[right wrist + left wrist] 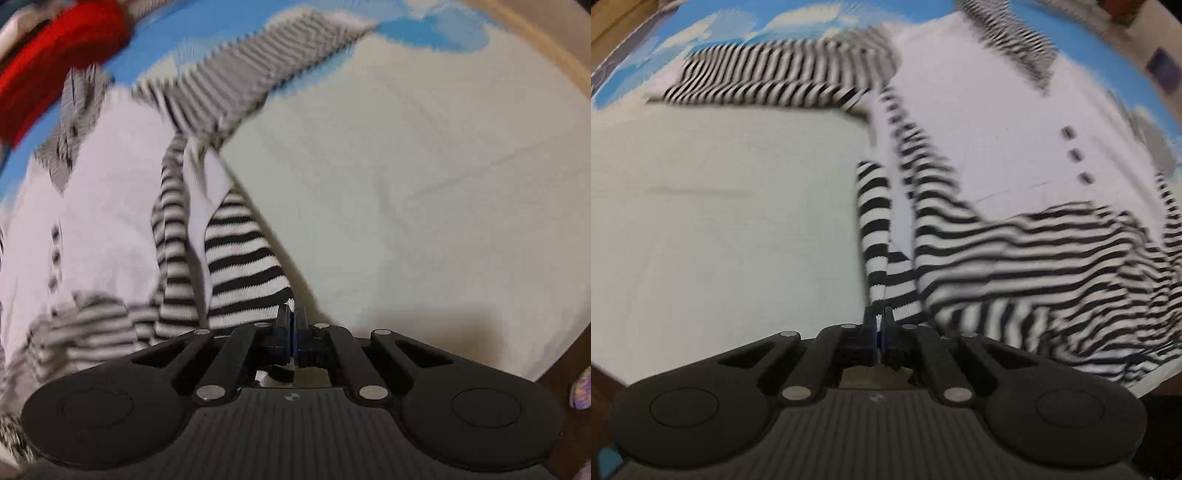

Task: Fold small clothes

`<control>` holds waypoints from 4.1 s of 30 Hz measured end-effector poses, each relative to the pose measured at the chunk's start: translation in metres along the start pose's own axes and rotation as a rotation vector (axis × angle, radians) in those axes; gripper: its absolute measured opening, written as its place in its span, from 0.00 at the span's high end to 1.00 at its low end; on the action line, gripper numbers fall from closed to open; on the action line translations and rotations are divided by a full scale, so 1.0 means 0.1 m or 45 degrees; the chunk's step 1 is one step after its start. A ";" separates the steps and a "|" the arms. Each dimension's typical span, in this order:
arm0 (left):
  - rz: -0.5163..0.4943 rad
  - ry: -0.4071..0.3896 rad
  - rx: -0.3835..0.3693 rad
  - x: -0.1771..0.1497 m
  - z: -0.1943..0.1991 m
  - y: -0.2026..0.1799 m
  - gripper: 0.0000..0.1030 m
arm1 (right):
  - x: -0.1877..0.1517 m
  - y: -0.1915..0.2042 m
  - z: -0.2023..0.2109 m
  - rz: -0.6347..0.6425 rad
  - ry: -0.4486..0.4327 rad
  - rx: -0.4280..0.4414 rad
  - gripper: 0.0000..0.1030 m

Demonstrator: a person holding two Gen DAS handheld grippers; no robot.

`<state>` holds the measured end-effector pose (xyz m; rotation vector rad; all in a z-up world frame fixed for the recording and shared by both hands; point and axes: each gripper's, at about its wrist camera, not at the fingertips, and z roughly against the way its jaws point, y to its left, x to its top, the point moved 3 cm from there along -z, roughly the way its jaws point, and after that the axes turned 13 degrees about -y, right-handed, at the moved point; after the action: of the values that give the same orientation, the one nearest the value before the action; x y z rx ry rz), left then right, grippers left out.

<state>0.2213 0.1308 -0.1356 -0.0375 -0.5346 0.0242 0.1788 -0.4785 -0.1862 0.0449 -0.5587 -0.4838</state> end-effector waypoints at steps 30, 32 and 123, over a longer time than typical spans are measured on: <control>0.604 -0.549 0.201 1.42 -0.25 1.34 0.67 | 0.68 1.92 0.42 0.480 -0.513 0.236 0.49; 0.689 -0.583 0.251 1.46 -0.40 1.60 0.67 | 0.88 2.21 0.48 0.461 -0.584 0.296 0.51; 0.151 -0.102 -0.006 2.00 -1.35 -0.14 0.63 | 1.07 2.06 -1.44 -0.032 -0.247 0.186 0.56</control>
<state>0.4628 0.1195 -0.1497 -0.0734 -0.6119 0.1405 0.4208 -0.3569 -0.2203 0.1456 -0.7844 -0.4738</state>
